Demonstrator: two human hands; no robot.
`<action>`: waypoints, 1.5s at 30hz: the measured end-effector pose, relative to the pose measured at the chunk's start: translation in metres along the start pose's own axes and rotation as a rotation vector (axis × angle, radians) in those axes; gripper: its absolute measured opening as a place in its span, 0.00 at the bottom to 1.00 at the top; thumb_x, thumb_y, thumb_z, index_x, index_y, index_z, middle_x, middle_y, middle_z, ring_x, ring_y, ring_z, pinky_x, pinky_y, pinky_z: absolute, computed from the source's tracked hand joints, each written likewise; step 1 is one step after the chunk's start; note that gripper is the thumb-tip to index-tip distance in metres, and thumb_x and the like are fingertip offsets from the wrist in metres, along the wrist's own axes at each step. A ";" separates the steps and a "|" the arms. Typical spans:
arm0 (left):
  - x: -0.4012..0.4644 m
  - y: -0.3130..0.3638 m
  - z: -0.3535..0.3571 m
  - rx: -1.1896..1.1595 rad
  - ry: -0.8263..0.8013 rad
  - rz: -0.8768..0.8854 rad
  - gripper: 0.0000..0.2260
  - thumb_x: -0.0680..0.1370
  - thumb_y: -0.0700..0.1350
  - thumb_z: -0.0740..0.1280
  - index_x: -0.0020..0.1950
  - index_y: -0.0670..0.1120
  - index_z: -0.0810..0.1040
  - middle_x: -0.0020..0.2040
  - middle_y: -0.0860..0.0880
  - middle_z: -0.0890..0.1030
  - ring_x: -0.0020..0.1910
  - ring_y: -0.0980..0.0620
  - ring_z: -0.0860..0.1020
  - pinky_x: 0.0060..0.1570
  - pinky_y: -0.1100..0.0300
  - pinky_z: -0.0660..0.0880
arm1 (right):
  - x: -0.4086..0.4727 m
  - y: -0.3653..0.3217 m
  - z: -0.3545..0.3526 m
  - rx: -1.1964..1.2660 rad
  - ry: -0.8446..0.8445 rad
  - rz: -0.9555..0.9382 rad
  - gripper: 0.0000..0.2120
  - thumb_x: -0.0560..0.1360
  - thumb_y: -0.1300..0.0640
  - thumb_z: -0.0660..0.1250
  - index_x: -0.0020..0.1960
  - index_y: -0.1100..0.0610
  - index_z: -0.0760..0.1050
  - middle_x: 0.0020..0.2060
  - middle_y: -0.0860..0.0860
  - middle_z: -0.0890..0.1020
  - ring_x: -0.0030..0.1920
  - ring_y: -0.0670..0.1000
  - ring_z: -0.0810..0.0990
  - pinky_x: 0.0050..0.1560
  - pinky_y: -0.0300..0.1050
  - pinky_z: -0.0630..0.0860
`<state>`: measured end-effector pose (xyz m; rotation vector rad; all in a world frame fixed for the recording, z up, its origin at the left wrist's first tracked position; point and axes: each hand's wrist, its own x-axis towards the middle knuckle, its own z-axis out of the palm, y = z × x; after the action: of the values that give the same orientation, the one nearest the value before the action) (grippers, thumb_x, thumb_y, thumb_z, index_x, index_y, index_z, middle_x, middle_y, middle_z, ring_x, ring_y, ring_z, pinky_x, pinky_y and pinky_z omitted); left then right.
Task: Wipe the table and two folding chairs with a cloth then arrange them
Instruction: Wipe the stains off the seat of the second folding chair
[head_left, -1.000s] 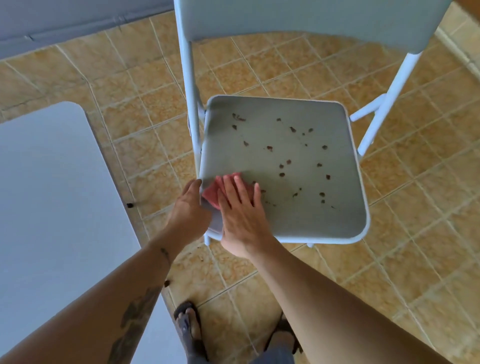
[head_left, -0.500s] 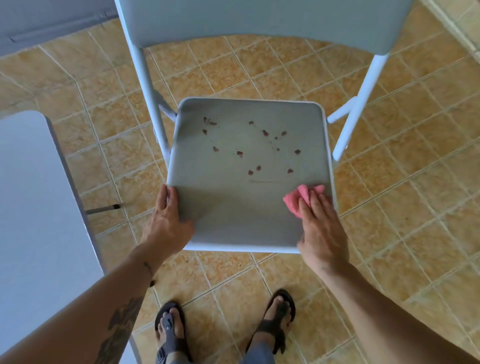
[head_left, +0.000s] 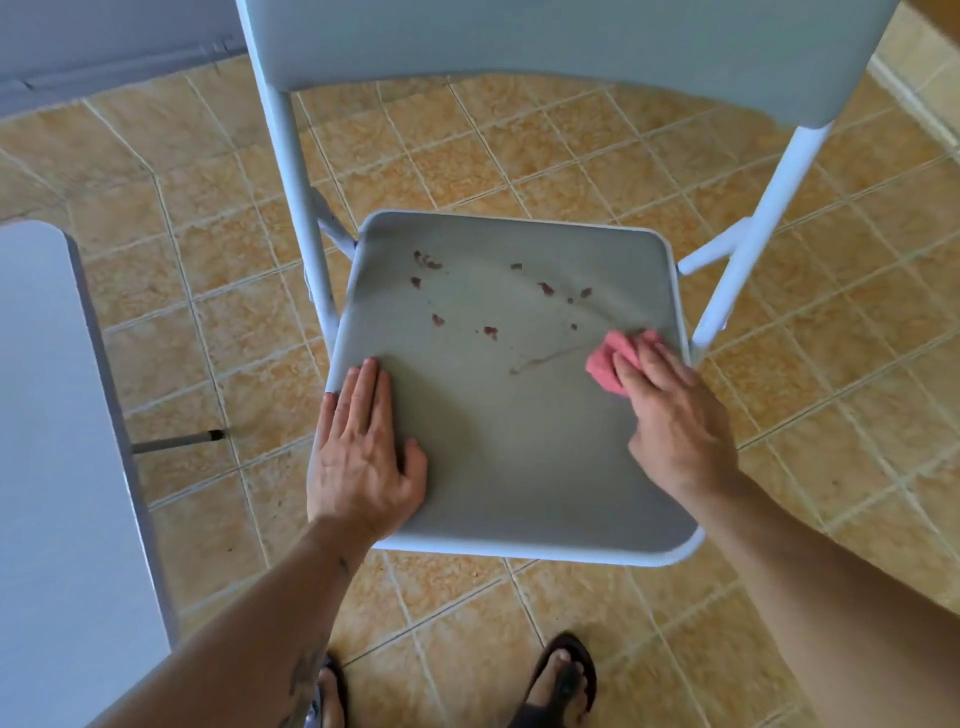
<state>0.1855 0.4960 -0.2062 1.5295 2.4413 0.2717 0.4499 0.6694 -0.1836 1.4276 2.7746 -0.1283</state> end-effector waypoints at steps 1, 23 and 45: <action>0.000 0.000 0.001 0.000 0.013 0.000 0.35 0.73 0.54 0.55 0.78 0.38 0.59 0.80 0.42 0.58 0.79 0.45 0.54 0.78 0.47 0.49 | 0.000 0.011 -0.004 0.017 0.008 0.091 0.36 0.65 0.68 0.59 0.74 0.58 0.68 0.72 0.56 0.71 0.75 0.58 0.64 0.73 0.54 0.64; -0.010 -0.008 0.000 -0.082 0.075 -0.038 0.37 0.73 0.56 0.56 0.78 0.39 0.59 0.80 0.42 0.57 0.79 0.44 0.54 0.76 0.44 0.55 | 0.013 -0.038 -0.005 0.151 0.013 0.169 0.37 0.63 0.72 0.65 0.71 0.56 0.72 0.71 0.51 0.73 0.73 0.56 0.66 0.68 0.54 0.71; -0.039 -0.051 -0.012 -0.044 -0.030 -0.104 0.39 0.76 0.63 0.55 0.80 0.40 0.54 0.80 0.43 0.55 0.79 0.44 0.55 0.77 0.44 0.52 | 0.061 -0.198 -0.005 0.122 -0.137 -0.330 0.35 0.71 0.63 0.62 0.78 0.54 0.60 0.77 0.51 0.63 0.76 0.59 0.58 0.73 0.55 0.63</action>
<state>0.1547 0.4390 -0.2053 1.3739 2.4654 0.2784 0.2536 0.6052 -0.1690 0.9257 2.9025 -0.3905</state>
